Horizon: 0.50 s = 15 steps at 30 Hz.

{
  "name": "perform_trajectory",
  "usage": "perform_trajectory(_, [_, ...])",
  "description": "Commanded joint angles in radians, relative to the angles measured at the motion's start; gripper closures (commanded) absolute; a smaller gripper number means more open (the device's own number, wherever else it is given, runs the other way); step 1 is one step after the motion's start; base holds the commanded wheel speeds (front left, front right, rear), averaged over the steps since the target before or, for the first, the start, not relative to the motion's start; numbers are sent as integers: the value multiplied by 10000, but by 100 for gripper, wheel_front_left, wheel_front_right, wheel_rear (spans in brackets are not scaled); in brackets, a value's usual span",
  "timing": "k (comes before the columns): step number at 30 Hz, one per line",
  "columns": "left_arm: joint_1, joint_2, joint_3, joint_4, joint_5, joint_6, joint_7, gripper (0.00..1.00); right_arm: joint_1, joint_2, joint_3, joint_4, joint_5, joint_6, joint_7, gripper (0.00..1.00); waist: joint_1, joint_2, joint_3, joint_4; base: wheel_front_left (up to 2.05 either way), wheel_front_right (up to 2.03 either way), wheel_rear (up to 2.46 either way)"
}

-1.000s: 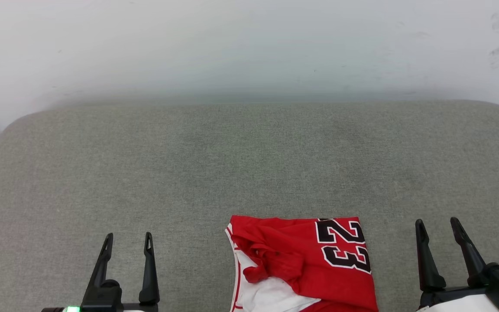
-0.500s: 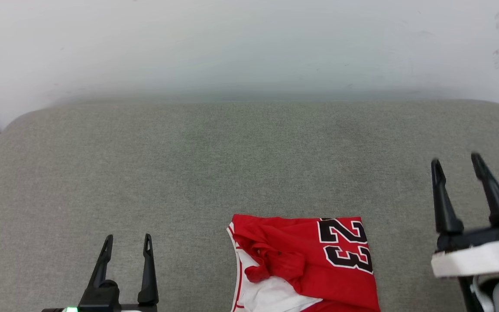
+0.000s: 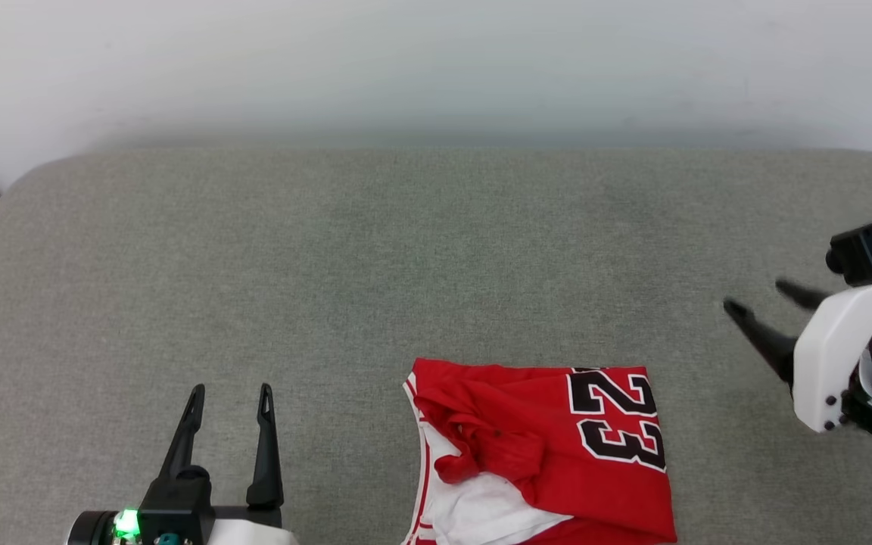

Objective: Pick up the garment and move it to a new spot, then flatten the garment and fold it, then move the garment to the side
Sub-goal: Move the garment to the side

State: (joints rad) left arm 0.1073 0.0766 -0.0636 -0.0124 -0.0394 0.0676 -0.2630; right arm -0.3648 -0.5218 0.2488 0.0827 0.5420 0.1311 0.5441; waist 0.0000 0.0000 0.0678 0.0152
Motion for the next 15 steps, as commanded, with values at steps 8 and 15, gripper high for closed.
perform_trajectory(8, [-470,-88,-20,-13,68,-196,-21,0,340,-652,427,652,2813,-6,2840,0,0,0,615,302,0,0,0])
perform_trajectory(15, [-964,-121,-87,-32,140,-337,-21,0,629,-86,461,1187,3962,-6,3124,0,0,0,1347,586,0,0,0])
